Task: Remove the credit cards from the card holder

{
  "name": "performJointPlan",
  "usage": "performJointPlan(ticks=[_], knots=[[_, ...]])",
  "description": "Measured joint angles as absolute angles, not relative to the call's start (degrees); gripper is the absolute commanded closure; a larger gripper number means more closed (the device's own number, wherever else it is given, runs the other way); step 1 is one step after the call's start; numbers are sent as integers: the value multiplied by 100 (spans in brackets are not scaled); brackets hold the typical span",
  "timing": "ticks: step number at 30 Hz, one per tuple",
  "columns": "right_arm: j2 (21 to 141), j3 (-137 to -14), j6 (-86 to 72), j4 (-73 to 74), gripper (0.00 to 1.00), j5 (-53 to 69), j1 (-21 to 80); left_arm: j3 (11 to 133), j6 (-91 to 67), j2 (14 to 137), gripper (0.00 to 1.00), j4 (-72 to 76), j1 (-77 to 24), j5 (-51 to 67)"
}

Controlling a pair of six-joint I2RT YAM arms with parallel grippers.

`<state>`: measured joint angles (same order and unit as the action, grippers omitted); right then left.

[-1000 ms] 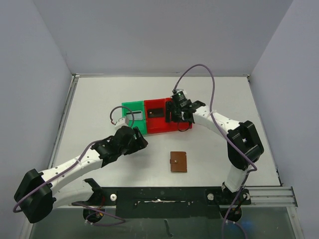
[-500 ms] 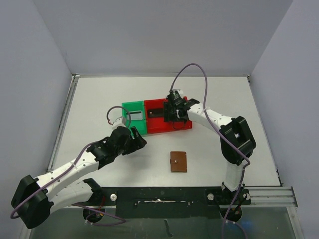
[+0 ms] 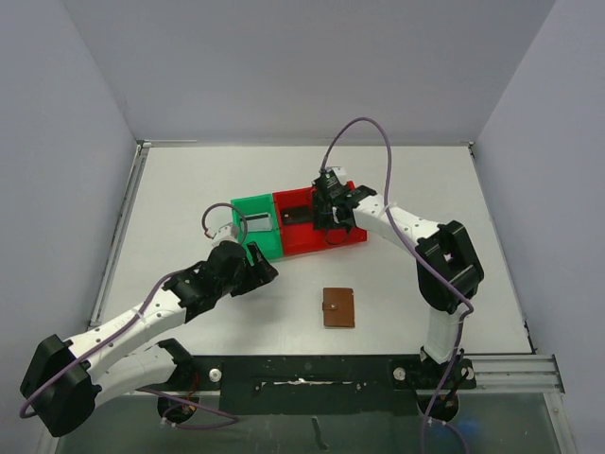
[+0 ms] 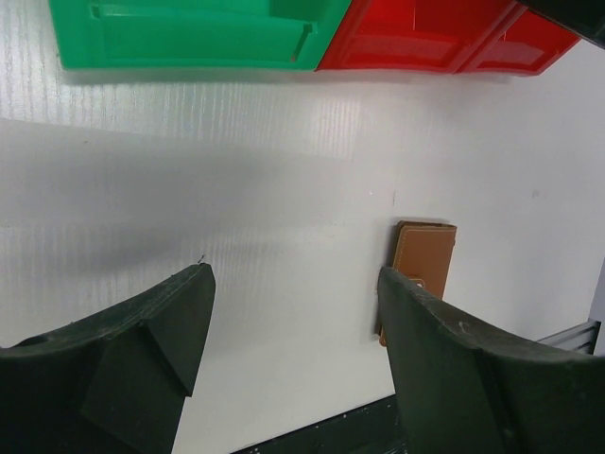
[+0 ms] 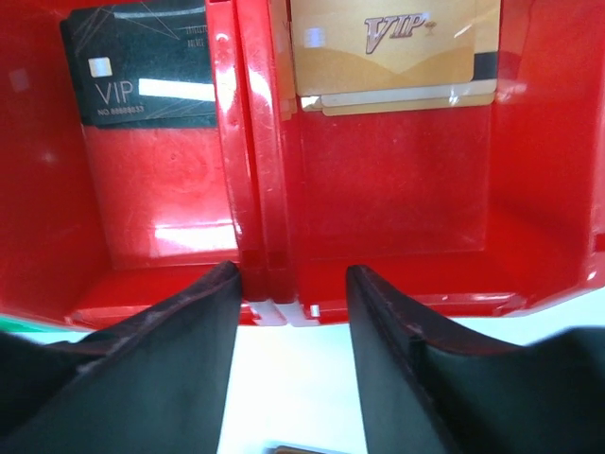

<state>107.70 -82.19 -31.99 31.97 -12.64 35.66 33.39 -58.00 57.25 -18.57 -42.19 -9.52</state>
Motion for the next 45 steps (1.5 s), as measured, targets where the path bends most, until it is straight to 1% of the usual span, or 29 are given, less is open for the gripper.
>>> performJointPlan(ticks=[2,4,8,12,19,26,29,37,43,45], knots=[[10770,-8219,-3208,3197,58,-1288,3579,3339,-5802,5725,30,-1855,-4219,-913],[10770,-8219,-3221,3203,63,-1315,3612,3339,-5802,5725,30,-1855,-4219,-891],[10766,-8123,-3341,3148,69,-1347,3660,3339,-5802,5725,30,-1855,-4219,-862],[10724,-7944,-3463,3089,70,-1428,3754,3339,-5806,5725,30,-1852,-4217,-840],[10403,-7548,-3806,3142,76,-1632,3951,3336,-5824,5752,30,-1765,-4217,-740],[10252,-7367,-4182,3205,79,-1769,4040,3336,-5835,5961,30,-1675,-4217,-650],[10252,-7367,-4309,3229,83,-1841,4062,3336,-5843,5966,30,-1627,-4217,-615],[10219,-7356,-4668,3374,82,-1955,4163,3336,-5874,5986,30,-1544,-4217,-556],[10186,-7360,-4786,3546,74,-1953,4217,3321,-5907,5983,30,-1452,-4217,-541],[10186,-7380,-4788,3594,69,-1946,4219,3277,-5929,5957,30,-1400,-4215,-532]])
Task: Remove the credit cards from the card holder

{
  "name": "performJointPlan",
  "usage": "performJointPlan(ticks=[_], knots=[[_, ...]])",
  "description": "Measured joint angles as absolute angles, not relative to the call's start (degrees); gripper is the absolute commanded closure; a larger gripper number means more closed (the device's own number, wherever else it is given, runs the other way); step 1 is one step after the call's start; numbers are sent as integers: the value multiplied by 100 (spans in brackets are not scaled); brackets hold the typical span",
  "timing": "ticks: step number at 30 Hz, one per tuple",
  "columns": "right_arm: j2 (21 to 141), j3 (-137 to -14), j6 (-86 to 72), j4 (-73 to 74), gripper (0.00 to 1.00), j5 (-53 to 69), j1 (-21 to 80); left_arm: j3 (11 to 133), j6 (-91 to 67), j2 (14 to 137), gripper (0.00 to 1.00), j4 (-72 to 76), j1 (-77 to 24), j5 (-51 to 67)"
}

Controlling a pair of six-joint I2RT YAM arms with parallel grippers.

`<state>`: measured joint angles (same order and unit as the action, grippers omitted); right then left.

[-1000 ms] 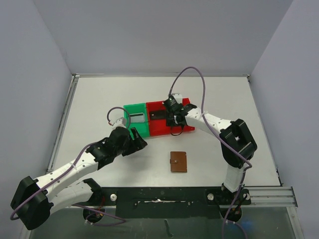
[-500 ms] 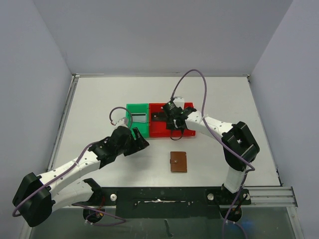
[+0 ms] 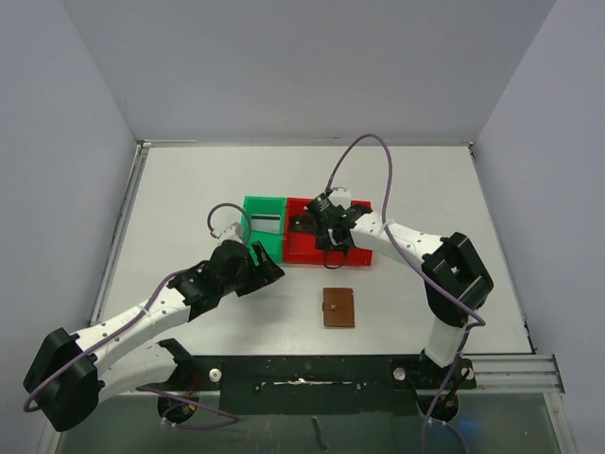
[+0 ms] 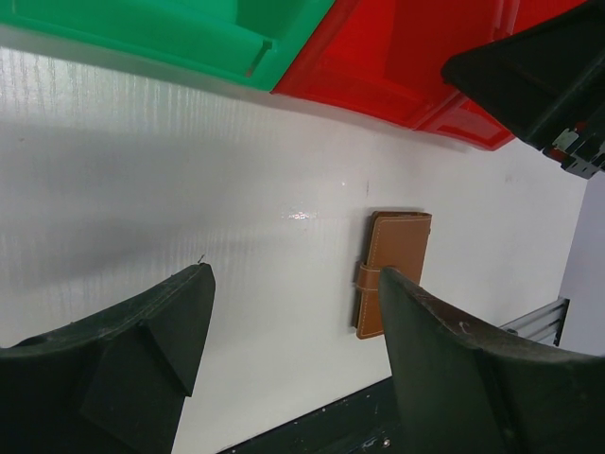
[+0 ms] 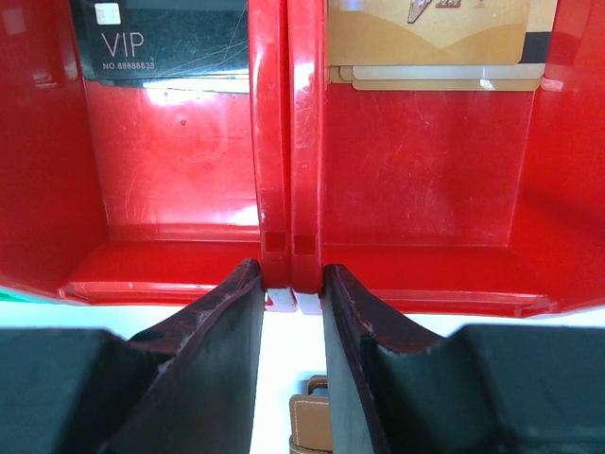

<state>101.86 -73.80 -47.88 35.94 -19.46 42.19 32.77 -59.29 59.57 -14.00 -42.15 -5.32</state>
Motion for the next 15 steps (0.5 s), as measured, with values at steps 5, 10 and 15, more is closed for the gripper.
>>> performJointPlan(ticks=[5,10,15], knots=[[10106,-7382,-4762,3682,57,-1855,4222,3253,-5931,5955,30,-1380,-4215,-521],[9789,-7382,-4672,3691,55,-1806,4222,3253,-5931,5994,30,-1352,-4215,-454],[9609,-7382,-4477,3627,62,-1717,4219,3253,-5931,6003,30,-1343,-4215,-416]])
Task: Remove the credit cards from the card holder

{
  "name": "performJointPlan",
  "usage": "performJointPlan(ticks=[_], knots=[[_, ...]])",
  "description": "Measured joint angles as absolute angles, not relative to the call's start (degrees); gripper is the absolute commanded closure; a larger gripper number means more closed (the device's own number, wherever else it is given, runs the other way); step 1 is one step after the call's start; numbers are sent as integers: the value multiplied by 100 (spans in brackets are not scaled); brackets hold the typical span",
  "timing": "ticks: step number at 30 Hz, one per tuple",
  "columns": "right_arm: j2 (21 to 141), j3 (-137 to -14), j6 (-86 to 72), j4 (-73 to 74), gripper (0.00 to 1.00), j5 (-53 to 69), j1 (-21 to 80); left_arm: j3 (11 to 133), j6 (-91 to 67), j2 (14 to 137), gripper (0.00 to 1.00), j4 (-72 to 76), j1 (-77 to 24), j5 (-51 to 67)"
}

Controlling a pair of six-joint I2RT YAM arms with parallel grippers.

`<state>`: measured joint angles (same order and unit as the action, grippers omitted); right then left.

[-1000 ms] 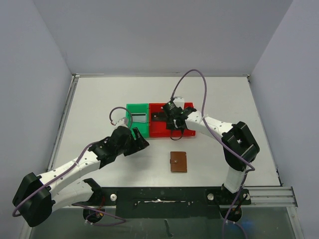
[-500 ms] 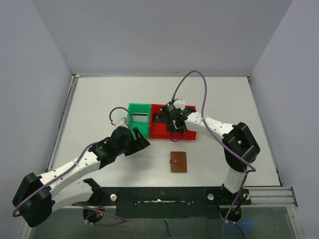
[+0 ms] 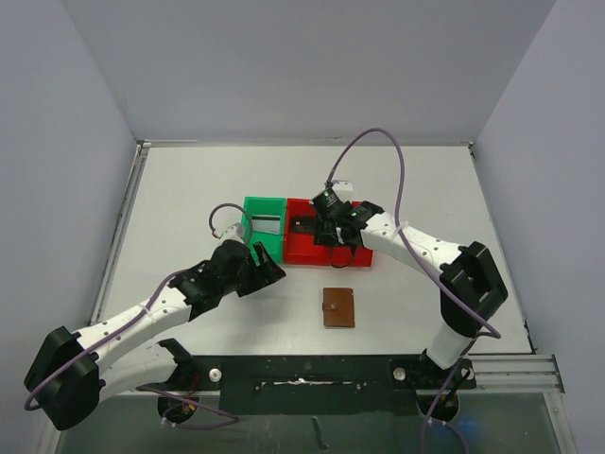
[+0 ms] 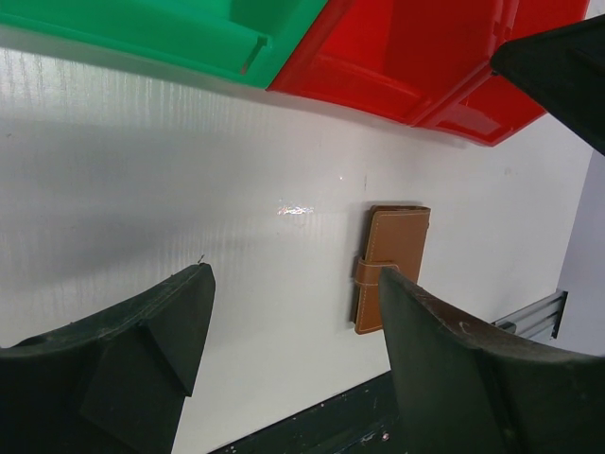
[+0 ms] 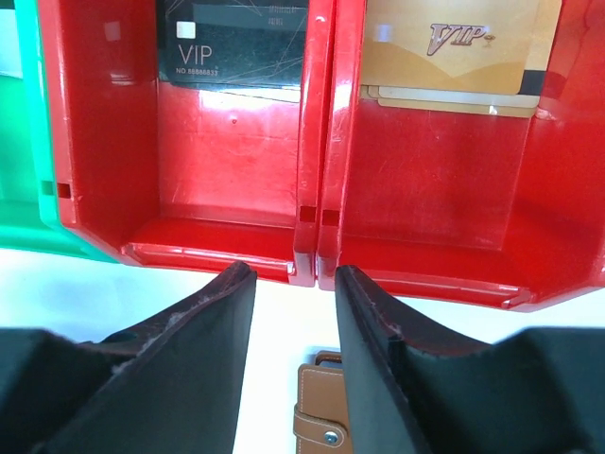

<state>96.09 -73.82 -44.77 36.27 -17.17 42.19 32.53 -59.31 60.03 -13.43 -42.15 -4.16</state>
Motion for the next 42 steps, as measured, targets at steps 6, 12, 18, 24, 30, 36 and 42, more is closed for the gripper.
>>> performJointPlan(ticks=[6,12,18,24,30,36,42], knots=[[9861,-7470,-4211,3656,66,-1678,4189,3258,-5924,6051,30,-1347,-4215,-419],[10062,-7684,-3907,3710,72,-1712,4093,3262,-5896,6075,30,-1372,-4215,-421],[10088,-7714,-3579,3693,72,-1726,3959,3262,-5885,6075,30,-1393,-4202,-421],[10106,-7714,-3170,3691,69,-1737,3900,3277,-5883,6075,30,-1424,-4189,-423],[10110,-7714,-3063,3675,63,-1656,3859,3341,-5870,6075,30,-1470,-4189,-423],[10106,-7712,-3203,3605,54,-1540,3828,3361,-5843,6077,30,-1494,-4189,-425],[10062,-7614,-3391,3428,49,-1533,3820,3430,-5795,6163,30,-1531,-4189,-425]])
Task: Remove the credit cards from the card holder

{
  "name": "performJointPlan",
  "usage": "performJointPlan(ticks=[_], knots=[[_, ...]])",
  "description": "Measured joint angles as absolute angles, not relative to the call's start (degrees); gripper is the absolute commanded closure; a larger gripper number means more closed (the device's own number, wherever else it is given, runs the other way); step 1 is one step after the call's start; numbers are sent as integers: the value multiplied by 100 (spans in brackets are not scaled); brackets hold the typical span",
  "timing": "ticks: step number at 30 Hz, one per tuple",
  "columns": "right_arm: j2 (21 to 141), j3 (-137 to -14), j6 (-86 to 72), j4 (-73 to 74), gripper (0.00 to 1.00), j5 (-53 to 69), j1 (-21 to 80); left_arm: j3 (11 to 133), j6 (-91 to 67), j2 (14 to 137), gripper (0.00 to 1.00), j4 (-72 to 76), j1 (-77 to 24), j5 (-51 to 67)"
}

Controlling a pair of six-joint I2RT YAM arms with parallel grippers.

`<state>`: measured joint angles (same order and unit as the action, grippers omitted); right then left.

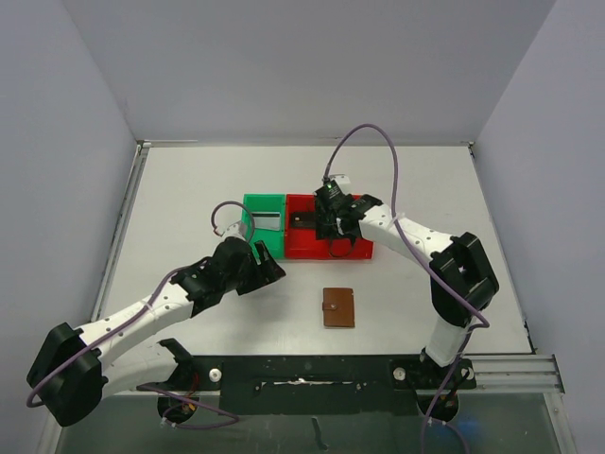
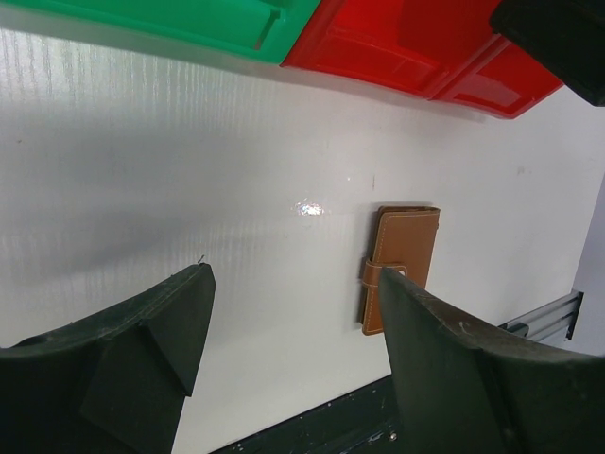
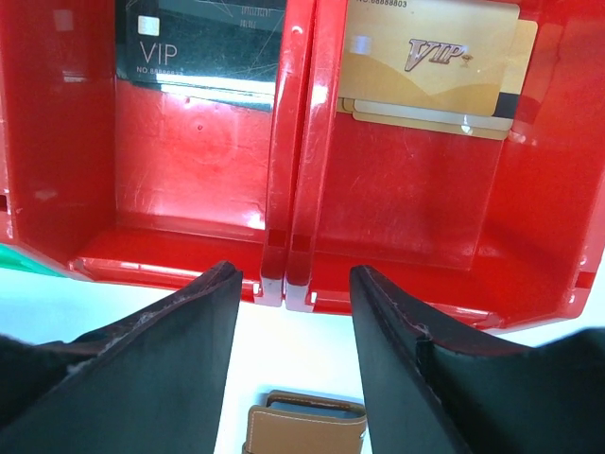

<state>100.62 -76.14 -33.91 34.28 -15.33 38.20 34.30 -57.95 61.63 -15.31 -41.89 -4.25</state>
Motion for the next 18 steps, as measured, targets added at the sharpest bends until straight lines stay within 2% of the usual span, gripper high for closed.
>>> performJointPlan(ticks=[10,13,18], knots=[[9747,-7428,-3564,3435,36,-1612,3885,3446,-5787,6156,30,-1531,-4189,-419],[9021,-6930,-3712,3413,31,-1584,3955,3446,-5782,6171,30,-1490,-4189,-386],[7478,-5660,-4189,3135,28,-1345,4040,3446,-5767,6324,31,-1275,-4191,-224]])
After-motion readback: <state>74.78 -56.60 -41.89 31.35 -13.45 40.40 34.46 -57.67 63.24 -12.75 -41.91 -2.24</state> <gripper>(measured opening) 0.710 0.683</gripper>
